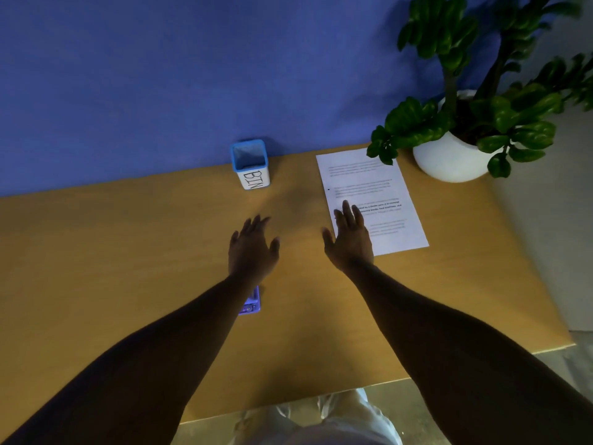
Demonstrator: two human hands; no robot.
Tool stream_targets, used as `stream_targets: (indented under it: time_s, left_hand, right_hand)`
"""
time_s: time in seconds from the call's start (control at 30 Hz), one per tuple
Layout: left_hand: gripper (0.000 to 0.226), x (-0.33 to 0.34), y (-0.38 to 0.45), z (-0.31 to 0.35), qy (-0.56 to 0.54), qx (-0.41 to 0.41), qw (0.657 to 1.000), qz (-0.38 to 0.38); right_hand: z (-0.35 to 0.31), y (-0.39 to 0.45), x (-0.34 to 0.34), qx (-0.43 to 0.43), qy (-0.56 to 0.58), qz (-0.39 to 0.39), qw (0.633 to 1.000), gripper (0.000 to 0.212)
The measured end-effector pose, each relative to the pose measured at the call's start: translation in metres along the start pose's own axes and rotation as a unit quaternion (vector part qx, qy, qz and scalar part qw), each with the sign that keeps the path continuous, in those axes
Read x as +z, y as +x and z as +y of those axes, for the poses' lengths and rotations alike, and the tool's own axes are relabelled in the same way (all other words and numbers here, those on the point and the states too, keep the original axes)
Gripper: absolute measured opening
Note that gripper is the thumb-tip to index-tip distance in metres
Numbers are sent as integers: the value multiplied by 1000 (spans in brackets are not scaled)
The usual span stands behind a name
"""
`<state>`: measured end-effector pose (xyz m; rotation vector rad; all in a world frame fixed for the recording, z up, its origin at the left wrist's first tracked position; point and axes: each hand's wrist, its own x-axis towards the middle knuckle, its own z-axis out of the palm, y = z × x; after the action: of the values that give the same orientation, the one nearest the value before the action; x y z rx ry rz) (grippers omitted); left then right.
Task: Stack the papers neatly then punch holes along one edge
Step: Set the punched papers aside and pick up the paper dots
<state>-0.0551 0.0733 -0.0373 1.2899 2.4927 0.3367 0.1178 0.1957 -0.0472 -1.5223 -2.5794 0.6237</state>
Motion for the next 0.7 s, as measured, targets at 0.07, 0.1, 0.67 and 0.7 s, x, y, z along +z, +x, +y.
stream_targets:
  time_s: [0.07,0.1,0.67,0.7]
  left_hand:
    - [55,-3,-10,-13,3,-6,1000,2]
    - [54,-4,-16,-18,1,-10,1000,3]
    - [40,-2,-87,-69,-93,-117,987,54]
    - [38,0,-89,-70,-93,-118,987,54]
  right_hand:
    - [-11,-8,5,-14,-8,-4,1000,61]
    - [-16,-12,8,-22,-11,-6,1000,61]
    - [-67,-74,63,-83,-5,-36,996,56]
    - [-67,-77,67,-85,-6,-40,996,55]
